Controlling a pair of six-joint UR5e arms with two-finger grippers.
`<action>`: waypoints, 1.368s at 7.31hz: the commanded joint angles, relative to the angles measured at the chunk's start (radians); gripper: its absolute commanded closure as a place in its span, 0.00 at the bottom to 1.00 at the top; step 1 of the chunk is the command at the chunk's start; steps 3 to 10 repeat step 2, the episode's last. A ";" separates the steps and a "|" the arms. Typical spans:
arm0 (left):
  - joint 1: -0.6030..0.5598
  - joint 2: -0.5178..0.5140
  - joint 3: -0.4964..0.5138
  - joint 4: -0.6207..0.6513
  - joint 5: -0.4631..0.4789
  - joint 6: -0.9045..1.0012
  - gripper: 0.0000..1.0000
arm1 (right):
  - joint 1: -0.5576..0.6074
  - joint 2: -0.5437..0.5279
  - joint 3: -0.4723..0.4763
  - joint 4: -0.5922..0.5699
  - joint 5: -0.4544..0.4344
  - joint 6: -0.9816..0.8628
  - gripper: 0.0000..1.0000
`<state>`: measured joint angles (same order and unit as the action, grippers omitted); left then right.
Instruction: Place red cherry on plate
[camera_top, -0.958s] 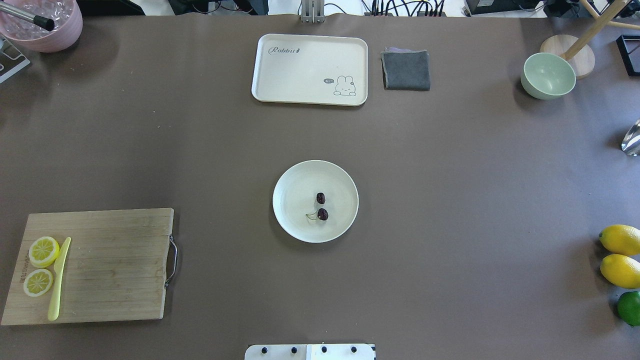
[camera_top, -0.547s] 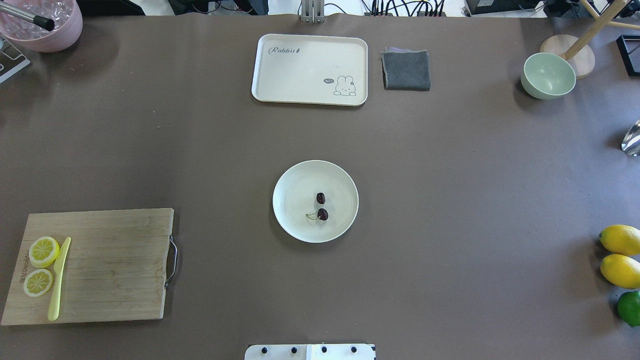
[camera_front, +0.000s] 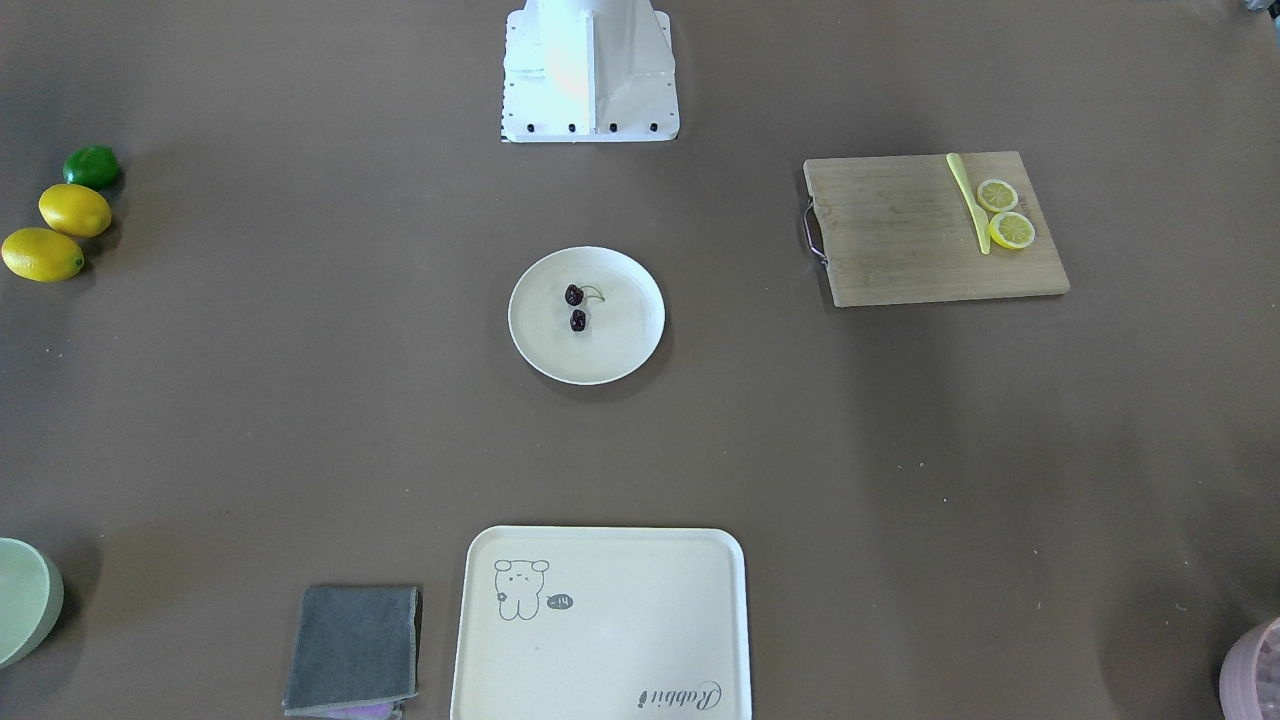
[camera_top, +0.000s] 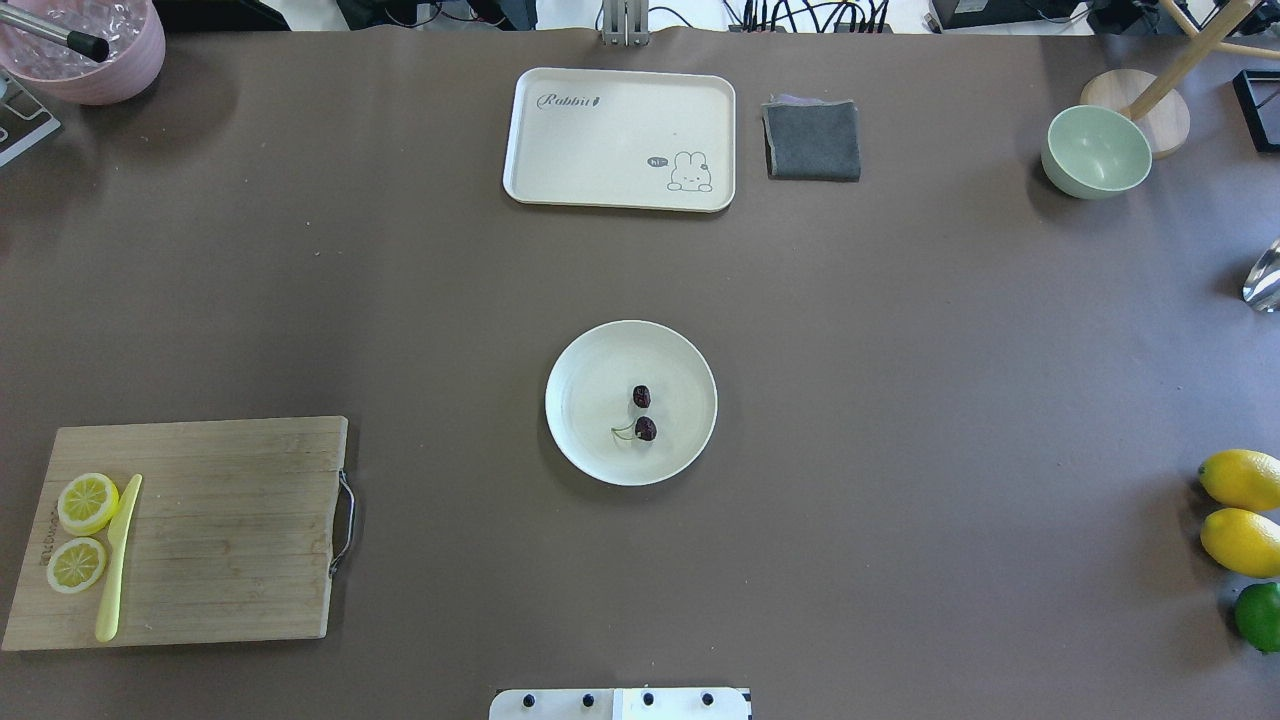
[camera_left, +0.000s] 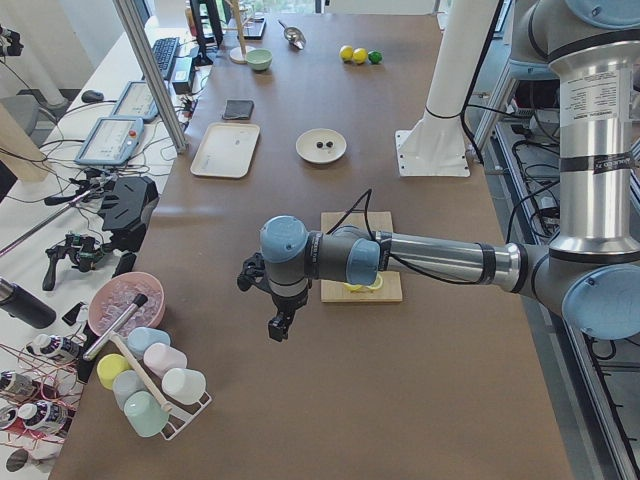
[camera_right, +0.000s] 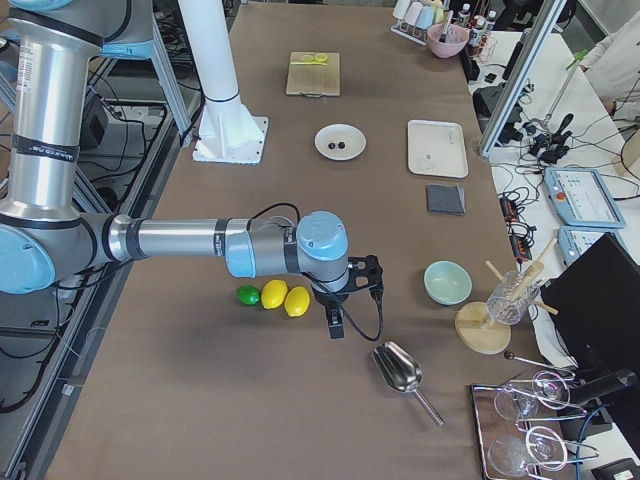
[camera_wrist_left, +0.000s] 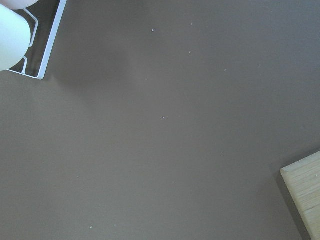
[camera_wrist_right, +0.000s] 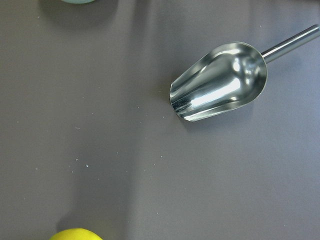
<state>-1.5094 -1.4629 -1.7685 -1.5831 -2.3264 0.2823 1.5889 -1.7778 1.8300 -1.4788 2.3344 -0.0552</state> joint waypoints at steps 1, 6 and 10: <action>0.000 0.000 0.000 -0.002 -0.001 0.000 0.03 | -0.001 0.000 0.000 0.000 0.000 0.000 0.00; 0.000 0.000 0.000 -0.002 -0.001 0.000 0.03 | -0.001 0.000 0.000 0.000 -0.001 0.000 0.00; 0.000 0.000 0.000 -0.002 -0.001 0.000 0.03 | -0.001 0.000 0.000 0.000 -0.001 0.000 0.00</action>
